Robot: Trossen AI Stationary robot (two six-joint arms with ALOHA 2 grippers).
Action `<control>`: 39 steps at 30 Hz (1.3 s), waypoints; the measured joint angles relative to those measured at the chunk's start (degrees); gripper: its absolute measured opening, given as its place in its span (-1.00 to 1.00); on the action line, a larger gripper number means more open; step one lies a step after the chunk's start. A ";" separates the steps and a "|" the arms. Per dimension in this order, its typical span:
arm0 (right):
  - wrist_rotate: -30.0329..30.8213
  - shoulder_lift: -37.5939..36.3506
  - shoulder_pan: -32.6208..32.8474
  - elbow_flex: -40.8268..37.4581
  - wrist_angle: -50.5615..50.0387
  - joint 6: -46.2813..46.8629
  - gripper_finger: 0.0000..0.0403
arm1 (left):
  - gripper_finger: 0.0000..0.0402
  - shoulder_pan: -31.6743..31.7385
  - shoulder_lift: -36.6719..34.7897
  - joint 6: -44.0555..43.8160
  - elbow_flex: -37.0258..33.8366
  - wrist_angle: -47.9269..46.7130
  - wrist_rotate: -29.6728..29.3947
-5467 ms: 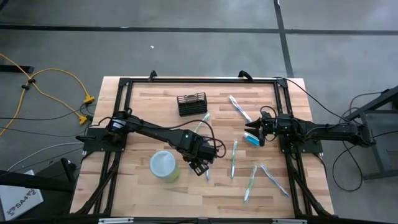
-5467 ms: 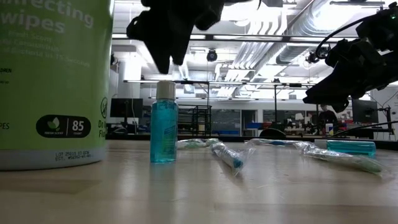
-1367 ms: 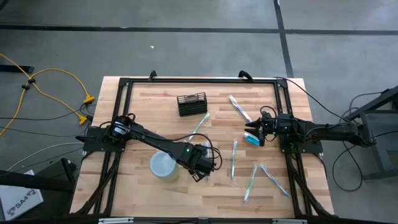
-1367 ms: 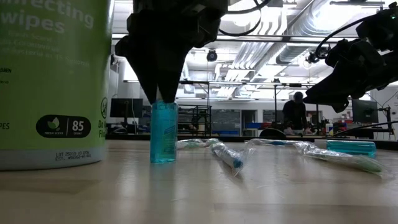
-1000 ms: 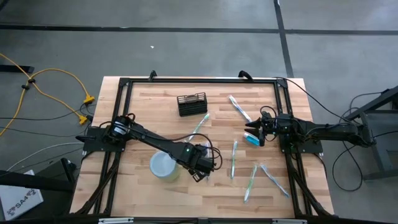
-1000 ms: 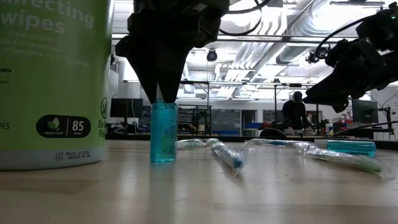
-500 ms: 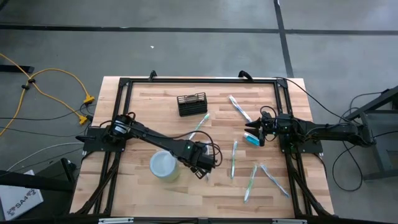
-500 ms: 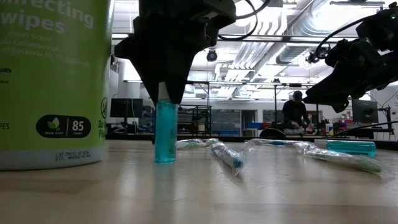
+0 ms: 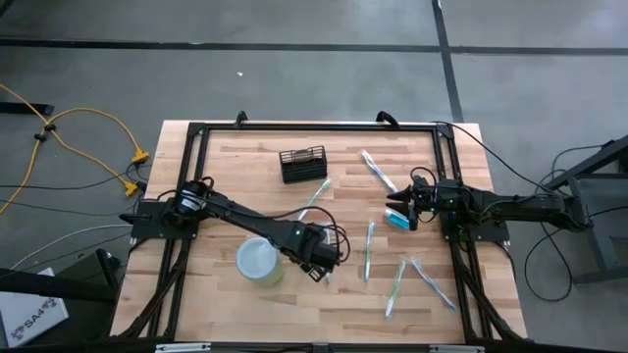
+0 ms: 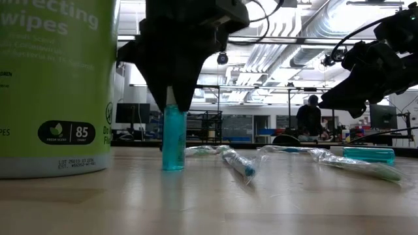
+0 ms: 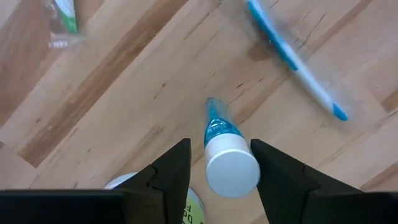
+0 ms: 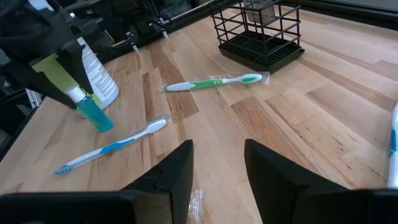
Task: Pick & Place toothbrushing station
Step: Put the bottom blue mouthwash into the black mesh mesh mesh organizer
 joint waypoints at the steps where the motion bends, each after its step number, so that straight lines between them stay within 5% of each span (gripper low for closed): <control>1: 0.02 -0.02 0.00 0.00 0.00 0.02 -0.33 | -0.26 0.00 0.19 -0.15 -0.06 -0.24 0.50; 10: 0.02 -0.01 0.00 -0.02 0.09 0.00 -0.33 | -0.56 0.00 0.83 -0.52 -0.06 0.08 1.16; 39: 0.02 0.00 0.00 0.00 0.26 0.00 -0.33 | -0.56 0.78 -1.45 6.07 0.34 1.07 2.15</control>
